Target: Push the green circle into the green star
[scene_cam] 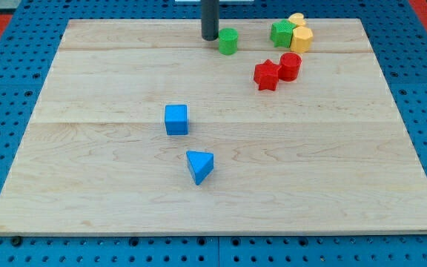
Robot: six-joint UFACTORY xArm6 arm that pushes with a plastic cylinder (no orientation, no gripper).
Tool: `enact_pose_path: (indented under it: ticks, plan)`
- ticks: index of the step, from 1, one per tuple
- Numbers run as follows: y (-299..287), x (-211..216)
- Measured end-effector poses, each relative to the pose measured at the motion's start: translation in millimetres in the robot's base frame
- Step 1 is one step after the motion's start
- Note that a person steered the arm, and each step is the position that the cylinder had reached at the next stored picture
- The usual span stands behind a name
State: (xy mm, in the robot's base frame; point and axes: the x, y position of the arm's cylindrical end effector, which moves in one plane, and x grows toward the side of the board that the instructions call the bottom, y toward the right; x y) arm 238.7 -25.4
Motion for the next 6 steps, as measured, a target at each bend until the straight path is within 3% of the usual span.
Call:
enact_pose_path:
  ticks: [2, 4, 6]
  plan:
    - [-13, 22]
    - [98, 11]
    - [117, 39]
